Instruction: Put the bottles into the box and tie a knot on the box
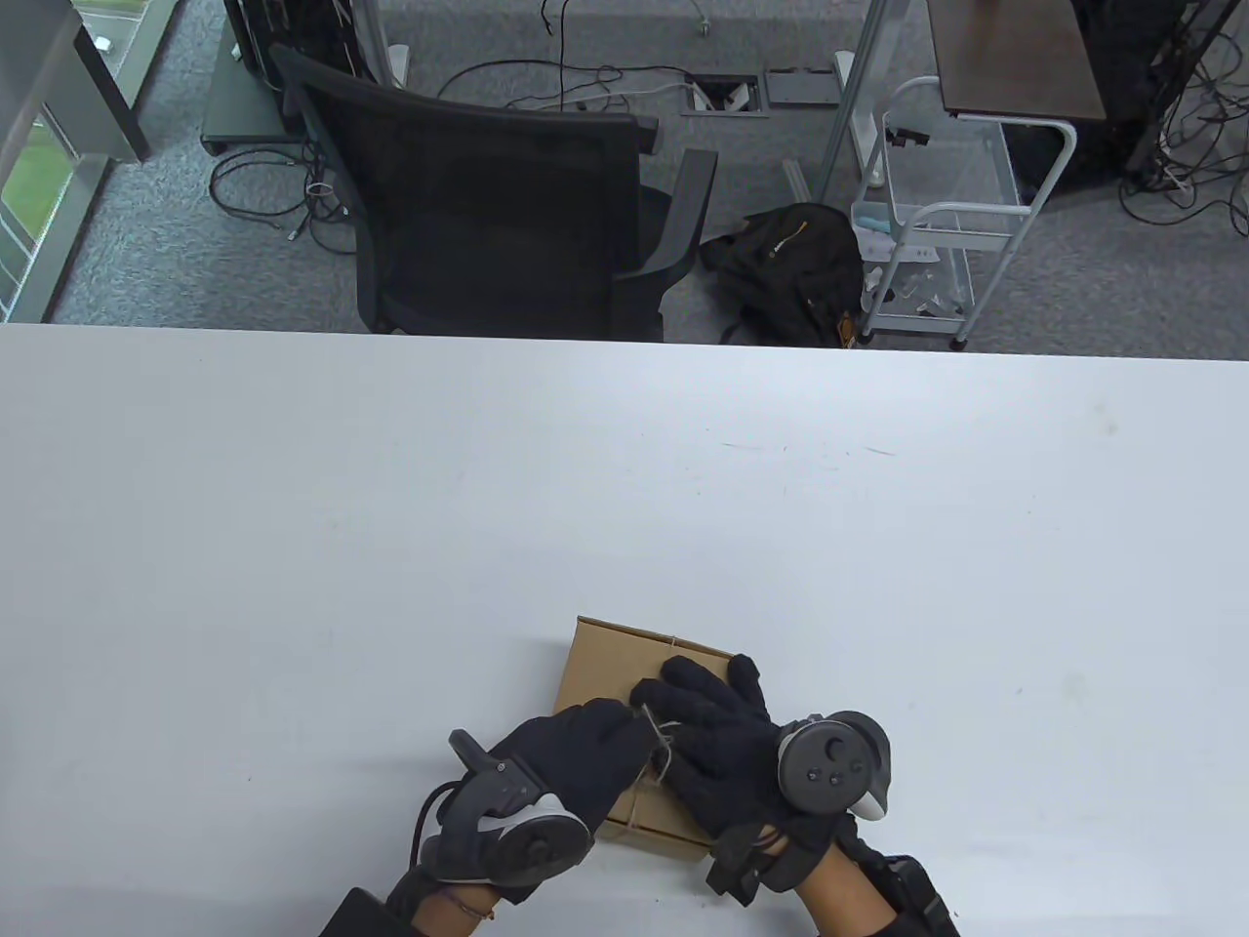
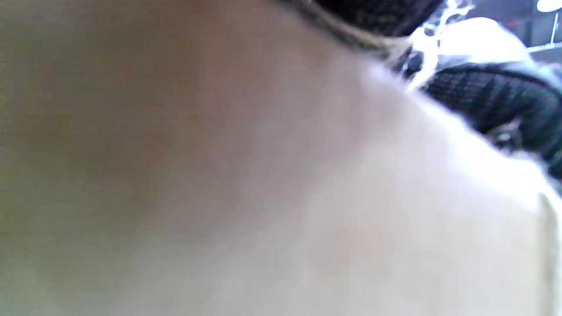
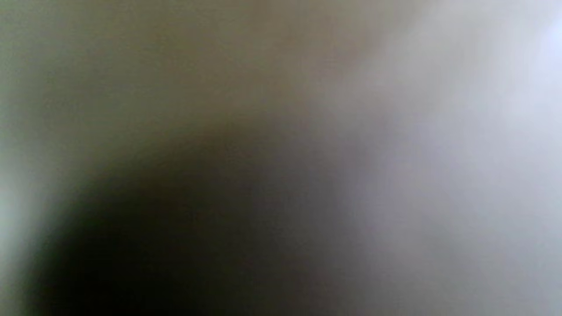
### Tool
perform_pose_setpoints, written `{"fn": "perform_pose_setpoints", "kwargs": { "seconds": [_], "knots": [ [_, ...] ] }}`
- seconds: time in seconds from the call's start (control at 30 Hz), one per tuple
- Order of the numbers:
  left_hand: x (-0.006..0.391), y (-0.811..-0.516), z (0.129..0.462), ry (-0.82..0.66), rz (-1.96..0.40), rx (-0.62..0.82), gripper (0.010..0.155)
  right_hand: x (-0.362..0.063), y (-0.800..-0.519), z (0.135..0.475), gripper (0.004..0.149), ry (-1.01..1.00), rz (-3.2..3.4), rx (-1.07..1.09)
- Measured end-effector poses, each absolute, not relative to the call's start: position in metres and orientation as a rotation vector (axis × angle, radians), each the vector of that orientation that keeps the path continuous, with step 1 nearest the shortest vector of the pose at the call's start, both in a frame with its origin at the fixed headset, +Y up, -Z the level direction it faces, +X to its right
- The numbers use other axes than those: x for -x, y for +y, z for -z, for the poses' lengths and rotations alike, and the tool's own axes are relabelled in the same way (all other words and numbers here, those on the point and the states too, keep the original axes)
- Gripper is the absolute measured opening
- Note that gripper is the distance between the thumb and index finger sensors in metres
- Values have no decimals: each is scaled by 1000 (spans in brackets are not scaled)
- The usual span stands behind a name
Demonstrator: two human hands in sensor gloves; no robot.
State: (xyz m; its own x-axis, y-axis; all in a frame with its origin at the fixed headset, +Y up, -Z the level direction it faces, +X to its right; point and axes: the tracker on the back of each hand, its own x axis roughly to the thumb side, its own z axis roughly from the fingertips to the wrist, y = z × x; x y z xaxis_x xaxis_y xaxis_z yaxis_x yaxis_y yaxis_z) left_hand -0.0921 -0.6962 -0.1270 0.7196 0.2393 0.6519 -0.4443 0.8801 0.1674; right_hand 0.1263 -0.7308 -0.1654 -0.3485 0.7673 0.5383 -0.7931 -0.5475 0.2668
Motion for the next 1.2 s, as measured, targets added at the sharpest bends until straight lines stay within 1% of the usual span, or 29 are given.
{"fn": "perform_pose_setpoints", "kwargs": {
  "seconds": [0.3, 0.5, 0.8, 0.97, 1.2],
  "knots": [
    [112, -699, 138, -646, -505, -289, 45, -144, -725, 166, 41, -160, -2056, -698],
    [116, -702, 139, -641, -534, -274, 45, -147, -726, 165, 40, -148, -2056, -679],
    [100, -698, 130, -641, -458, -307, 45, -128, -727, 161, 51, -61, -2073, -793],
    [98, -697, 128, -619, -412, -333, 46, -126, -729, 161, 53, -6, -2032, -821],
    [88, -698, 124, -599, -322, -352, 46, -120, -730, 158, 61, -32, -2070, -823]
  ]
}}
